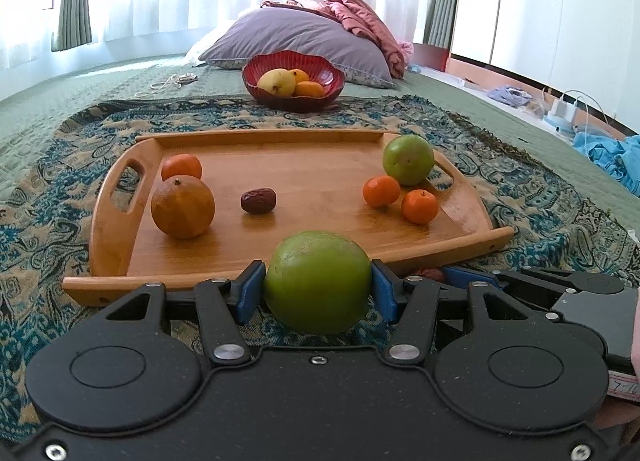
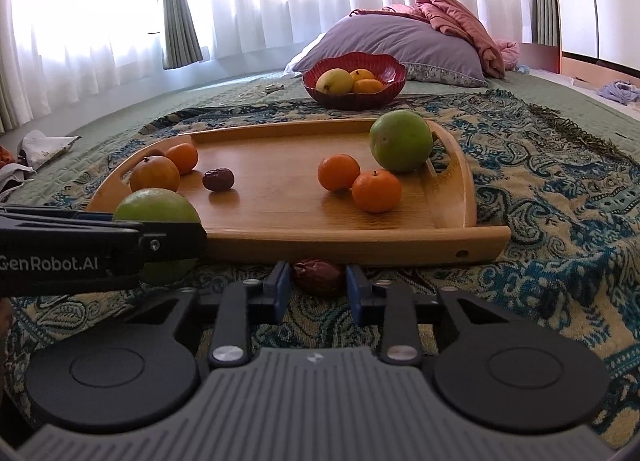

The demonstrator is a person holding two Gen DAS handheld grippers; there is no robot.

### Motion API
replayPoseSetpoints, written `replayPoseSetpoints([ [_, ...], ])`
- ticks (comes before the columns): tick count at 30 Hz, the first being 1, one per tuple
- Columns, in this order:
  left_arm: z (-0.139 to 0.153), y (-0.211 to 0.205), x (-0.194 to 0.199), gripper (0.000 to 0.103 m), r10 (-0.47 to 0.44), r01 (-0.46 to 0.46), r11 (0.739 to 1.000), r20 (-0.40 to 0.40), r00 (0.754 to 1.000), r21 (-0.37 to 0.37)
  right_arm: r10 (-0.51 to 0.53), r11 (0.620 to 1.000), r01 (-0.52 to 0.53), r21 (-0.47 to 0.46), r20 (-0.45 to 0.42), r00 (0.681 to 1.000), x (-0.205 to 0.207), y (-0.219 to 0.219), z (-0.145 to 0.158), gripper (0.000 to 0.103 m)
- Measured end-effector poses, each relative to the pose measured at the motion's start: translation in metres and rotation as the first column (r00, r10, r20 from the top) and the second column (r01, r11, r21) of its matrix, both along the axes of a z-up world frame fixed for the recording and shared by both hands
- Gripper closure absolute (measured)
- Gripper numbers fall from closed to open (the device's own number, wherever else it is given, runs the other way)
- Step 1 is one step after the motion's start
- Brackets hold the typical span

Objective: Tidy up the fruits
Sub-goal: 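Lift and carry the pomelo and date over the tray with both grippers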

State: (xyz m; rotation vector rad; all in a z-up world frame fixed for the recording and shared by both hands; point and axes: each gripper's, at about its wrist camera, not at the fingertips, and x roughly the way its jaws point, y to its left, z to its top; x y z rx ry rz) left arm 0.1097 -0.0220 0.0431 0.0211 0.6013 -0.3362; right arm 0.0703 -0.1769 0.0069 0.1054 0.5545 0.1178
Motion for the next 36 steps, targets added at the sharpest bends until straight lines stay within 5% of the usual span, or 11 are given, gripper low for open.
replayPoseSetpoints([
  [19, 0.017, 0.006, 0.018, 0.049, 0.04, -0.04, 0.999, 0.035, 0.999, 0.003, 0.051, 0.997, -0.046, -0.069, 0.083, 0.995, -0.002, 0.011, 0.026, 0.069],
  [36, 0.039, 0.008, 0.081, 0.049, 0.074, -0.073, 0.997, 0.058, 0.996, -0.014, 0.033, 0.998, -0.026, -0.05, 0.136, 0.99, 0.05, 0.003, 0.055, 0.069],
])
